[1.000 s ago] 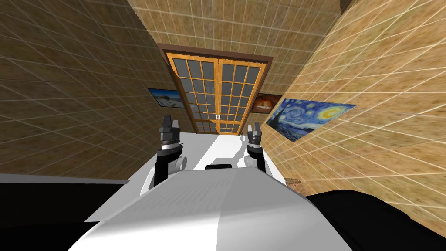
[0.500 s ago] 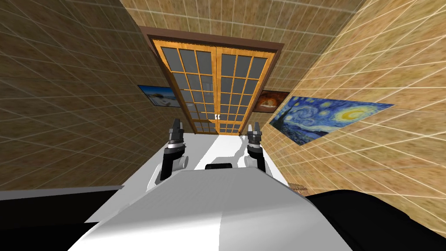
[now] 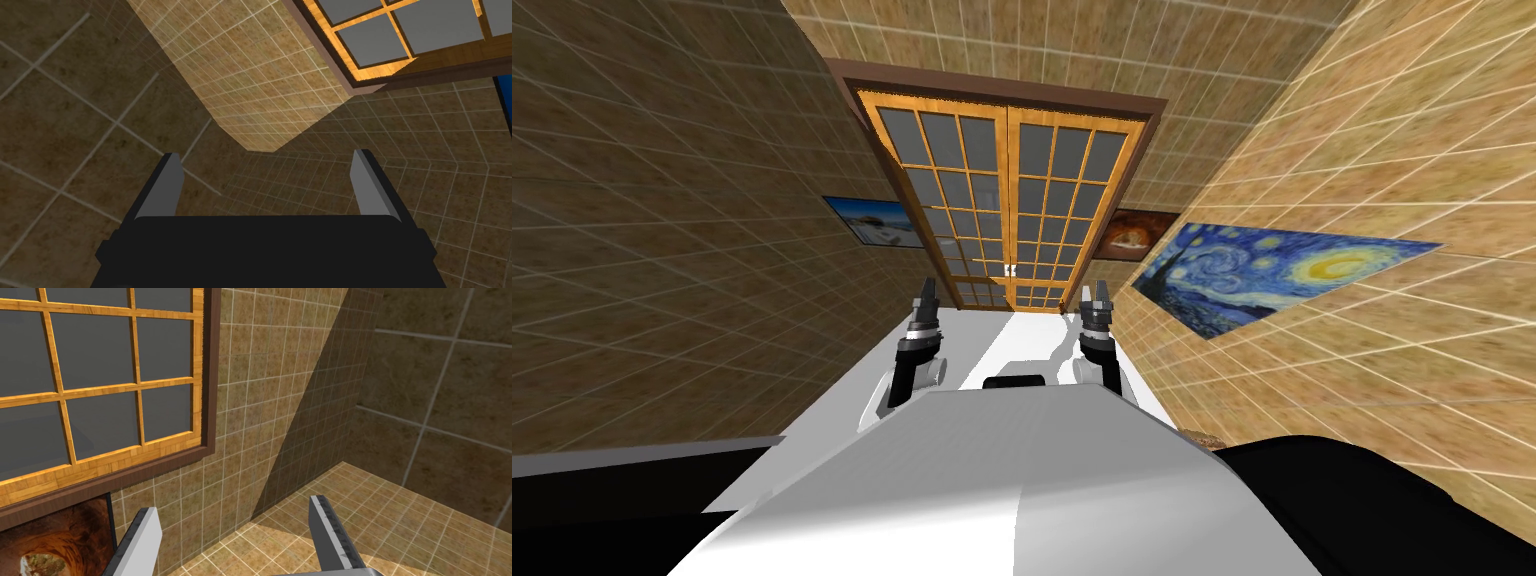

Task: Pull the door open

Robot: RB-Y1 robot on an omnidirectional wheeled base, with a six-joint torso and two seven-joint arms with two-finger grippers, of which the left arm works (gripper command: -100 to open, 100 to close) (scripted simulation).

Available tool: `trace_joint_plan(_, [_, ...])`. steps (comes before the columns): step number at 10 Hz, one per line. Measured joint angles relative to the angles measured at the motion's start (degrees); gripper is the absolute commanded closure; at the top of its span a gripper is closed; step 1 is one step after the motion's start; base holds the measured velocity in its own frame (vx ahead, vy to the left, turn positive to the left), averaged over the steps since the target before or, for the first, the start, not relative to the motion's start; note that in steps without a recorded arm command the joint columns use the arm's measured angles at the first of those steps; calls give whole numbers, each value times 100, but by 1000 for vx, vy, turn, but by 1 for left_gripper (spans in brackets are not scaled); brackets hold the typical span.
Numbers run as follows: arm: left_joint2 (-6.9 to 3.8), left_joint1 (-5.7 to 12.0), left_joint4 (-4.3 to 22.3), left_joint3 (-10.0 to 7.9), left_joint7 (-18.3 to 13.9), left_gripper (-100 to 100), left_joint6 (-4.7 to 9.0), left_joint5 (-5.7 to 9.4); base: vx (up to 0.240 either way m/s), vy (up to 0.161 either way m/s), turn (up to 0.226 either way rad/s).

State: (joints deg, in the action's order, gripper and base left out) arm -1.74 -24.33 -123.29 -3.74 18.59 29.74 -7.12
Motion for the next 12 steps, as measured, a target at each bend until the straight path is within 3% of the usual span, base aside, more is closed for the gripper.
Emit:
trace_joint_plan(6, [-136, 163, 716, 0, 459, -100, 211, -33, 97, -24, 2])
trace_joint_plan(12, [-309, 409, 1454, -45, 939, -100, 329, -50, 99, -27, 2])
